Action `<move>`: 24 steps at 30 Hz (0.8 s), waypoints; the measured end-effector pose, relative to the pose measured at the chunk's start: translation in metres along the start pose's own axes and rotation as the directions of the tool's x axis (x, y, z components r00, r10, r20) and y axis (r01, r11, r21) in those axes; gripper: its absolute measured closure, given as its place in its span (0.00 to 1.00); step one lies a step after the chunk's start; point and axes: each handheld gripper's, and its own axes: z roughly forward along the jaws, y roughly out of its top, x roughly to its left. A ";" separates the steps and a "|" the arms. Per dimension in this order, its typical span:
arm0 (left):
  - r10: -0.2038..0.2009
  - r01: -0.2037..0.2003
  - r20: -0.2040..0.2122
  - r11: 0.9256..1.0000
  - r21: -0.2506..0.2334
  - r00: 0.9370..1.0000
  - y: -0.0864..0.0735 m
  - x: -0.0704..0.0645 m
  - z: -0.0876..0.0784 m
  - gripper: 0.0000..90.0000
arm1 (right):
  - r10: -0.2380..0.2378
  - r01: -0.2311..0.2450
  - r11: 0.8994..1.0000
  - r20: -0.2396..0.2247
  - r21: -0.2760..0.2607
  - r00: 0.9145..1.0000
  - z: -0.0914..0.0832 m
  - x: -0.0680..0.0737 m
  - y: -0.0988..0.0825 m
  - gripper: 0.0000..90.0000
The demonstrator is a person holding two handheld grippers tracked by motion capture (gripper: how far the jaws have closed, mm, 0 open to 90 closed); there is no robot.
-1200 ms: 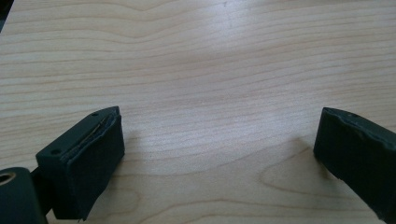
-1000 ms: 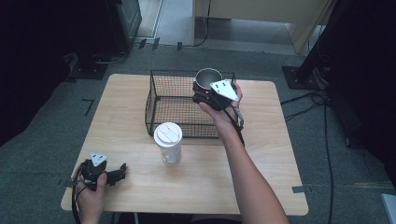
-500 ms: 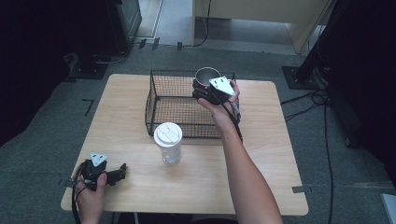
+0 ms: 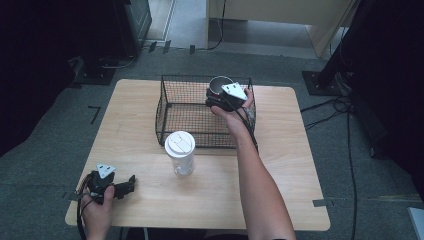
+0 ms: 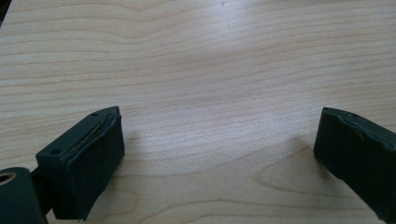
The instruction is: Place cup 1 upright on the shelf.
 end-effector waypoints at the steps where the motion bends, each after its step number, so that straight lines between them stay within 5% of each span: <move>1: 0.001 -0.001 0.000 1.000 0.001 1.000 0.000 0.000 0.000 0.03 | -0.003 0.003 1.000 -0.005 0.009 1.000 0.001 0.001 -0.001 0.08; 11: 0.004 -0.004 0.003 1.000 0.002 1.000 0.000 0.000 0.000 0.03 | -0.014 0.013 0.994 0.002 0.105 1.000 0.014 0.000 -0.011 0.08; 24: 0.004 -0.004 0.004 1.000 0.002 1.000 0.000 0.000 0.000 0.03 | -0.009 0.010 0.988 -0.009 0.157 1.000 0.019 -0.001 -0.016 0.07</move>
